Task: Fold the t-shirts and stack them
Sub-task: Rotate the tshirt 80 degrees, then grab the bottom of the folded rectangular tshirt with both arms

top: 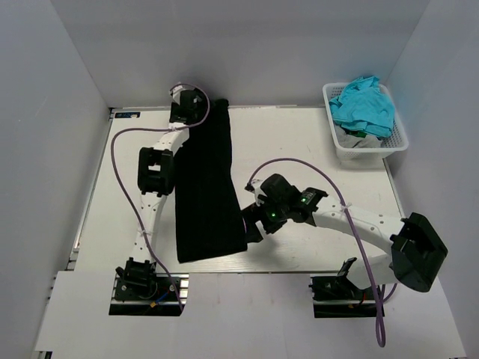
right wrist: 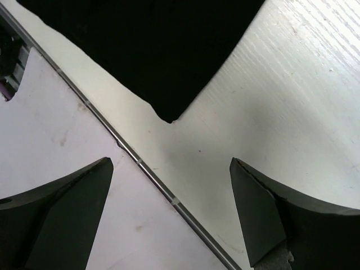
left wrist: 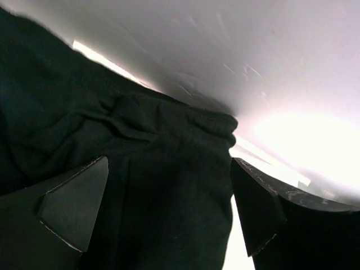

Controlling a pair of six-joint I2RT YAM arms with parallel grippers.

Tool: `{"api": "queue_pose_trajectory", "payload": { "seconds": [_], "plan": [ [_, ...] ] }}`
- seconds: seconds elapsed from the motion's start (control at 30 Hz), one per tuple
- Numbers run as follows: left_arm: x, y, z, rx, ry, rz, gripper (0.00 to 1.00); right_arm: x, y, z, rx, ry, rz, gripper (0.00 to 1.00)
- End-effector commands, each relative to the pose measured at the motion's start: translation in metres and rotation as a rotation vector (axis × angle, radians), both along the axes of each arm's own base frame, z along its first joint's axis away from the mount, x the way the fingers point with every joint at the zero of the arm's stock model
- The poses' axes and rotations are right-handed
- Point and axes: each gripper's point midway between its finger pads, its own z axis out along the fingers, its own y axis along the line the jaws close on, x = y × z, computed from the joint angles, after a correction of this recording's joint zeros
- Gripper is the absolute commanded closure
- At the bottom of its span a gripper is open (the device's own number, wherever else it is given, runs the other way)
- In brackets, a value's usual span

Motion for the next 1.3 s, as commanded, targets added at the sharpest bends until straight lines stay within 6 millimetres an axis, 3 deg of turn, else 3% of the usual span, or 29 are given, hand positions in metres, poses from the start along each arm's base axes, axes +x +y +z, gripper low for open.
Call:
{"api": "queue_pose_trajectory", "payload": {
  "seconds": [0.0,0.03,0.07,0.13,0.17,0.27,0.3,0.37,0.4,0.43,0.47,0.6,0.67,0.7,0.73,0.87,0.97,1.03,1.17,1.27],
  "plan": [
    [-0.003,-0.009,0.113,0.090,-0.196,-0.174,0.00,0.008,0.001,0.003,-0.002,-0.012,-0.050,0.10],
    [-0.005,-0.011,0.135,0.094,-0.237,-0.190,0.00,0.010,0.001,0.001,-0.014,-0.002,-0.060,0.10],
    [-0.012,-0.013,0.178,0.082,-0.301,-0.208,0.00,0.010,0.002,0.000,-0.021,0.002,-0.062,0.10],
    [-0.023,-0.013,0.216,0.087,-0.333,-0.218,0.00,0.012,0.004,0.000,-0.023,0.007,-0.080,0.10],
    [-0.038,-0.009,0.261,0.095,-0.385,-0.217,0.00,0.015,0.005,0.001,-0.016,0.000,-0.090,0.10],
    [-0.080,-0.004,0.272,0.117,-0.289,-0.245,0.00,0.022,0.009,0.005,-0.006,-0.007,-0.128,0.10],
    [-0.117,0.006,0.270,0.112,-0.200,-0.227,0.00,0.023,0.010,0.004,-0.016,0.009,-0.136,0.10],
    [-0.162,0.009,0.256,0.085,-0.100,-0.221,0.00,0.022,0.013,0.004,-0.020,0.021,-0.138,0.10],
    [-0.198,0.009,0.194,0.056,0.079,-0.218,0.00,0.016,0.017,0.004,0.002,0.056,-0.125,0.10],
    [-0.224,0.010,0.182,0.026,0.129,-0.222,0.00,0.017,0.021,0.006,0.034,0.049,-0.122,0.10],
    [-0.273,0.011,0.157,-0.019,0.204,-0.241,0.00,0.014,0.024,0.006,0.052,0.059,-0.114,0.10],
    [-0.386,0.012,0.093,-0.073,0.455,-0.325,0.00,0.009,0.026,0.007,0.071,0.074,-0.087,0.10],
    [-0.453,0.026,0.048,-0.062,0.704,-0.306,0.00,0.009,0.025,0.004,0.067,0.067,-0.083,0.10],
    [-0.471,0.031,0.050,-0.055,0.710,-0.298,0.00,0.009,0.023,0.001,0.057,0.071,-0.087,0.10],
    [-0.502,0.040,0.033,-0.044,0.802,-0.284,0.00,0.009,0.023,0.001,0.054,0.076,-0.088,0.10],
    [-0.554,0.050,0.032,-0.055,0.885,-0.259,0.00,-0.002,0.025,-0.009,0.062,0.130,-0.066,0.10],
    [-0.592,0.063,0.014,-0.045,1.017,-0.182,0.00,-0.005,0.023,-0.017,0.039,0.162,-0.075,0.10],
    [-0.605,0.063,0.000,-0.068,1.062,-0.165,0.00,-0.007,0.023,-0.019,0.036,0.167,-0.073,0.10],
    [-0.608,0.061,-0.021,-0.109,1.062,-0.131,0.00,-0.004,0.022,-0.020,0.024,0.159,-0.074,0.10],
    [-0.606,0.059,-0.035,-0.126,1.067,-0.106,0.11,-0.002,0.021,-0.023,0.002,0.161,-0.086,0.10]
  ]
}}
